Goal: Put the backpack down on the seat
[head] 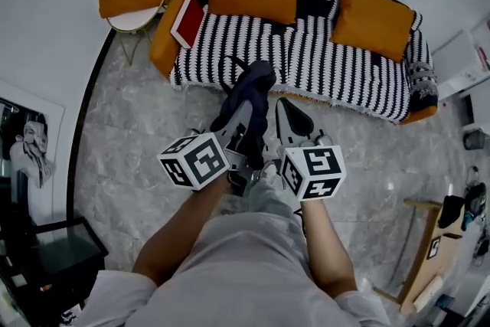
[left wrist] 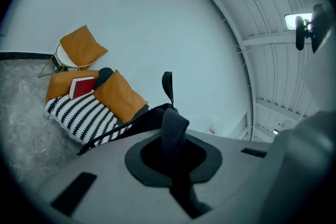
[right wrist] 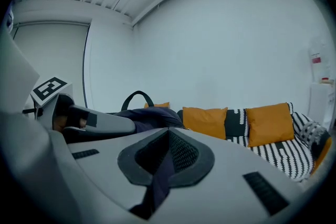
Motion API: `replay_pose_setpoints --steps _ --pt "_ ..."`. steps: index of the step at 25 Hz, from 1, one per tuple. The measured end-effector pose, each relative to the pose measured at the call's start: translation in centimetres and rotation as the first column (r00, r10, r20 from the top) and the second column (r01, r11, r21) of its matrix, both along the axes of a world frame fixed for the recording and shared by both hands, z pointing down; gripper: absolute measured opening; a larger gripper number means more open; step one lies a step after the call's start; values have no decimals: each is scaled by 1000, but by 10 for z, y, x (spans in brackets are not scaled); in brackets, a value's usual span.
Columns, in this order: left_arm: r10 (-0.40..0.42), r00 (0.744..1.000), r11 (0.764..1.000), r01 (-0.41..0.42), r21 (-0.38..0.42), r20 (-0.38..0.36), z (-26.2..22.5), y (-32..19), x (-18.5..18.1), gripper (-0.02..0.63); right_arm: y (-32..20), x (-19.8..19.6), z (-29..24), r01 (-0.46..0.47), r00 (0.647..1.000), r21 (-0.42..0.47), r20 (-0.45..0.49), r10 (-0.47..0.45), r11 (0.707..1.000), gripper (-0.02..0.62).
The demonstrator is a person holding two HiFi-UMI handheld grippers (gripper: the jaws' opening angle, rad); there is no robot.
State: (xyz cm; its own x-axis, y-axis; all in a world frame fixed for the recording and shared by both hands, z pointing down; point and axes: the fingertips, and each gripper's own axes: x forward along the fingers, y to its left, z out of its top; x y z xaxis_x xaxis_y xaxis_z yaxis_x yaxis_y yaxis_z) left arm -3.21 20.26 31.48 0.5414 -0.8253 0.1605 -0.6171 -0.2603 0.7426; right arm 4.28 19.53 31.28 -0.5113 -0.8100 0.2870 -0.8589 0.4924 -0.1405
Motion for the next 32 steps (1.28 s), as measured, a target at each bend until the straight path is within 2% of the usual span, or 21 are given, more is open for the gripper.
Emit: replay_pose_setpoints --steps 9,19,32 --pt "-46 999 999 46 4 15 -4 -80 39 11 -83 37 5 48 999 -16 9 -48 999 3" --pt "-88 995 996 89 -12 34 6 -139 61 11 -144 64 7 81 997 -11 14 -81 997 3" --pt "-83 996 996 85 -37 37 19 -204 60 11 -208 59 9 94 995 -2 17 -94 996 2"
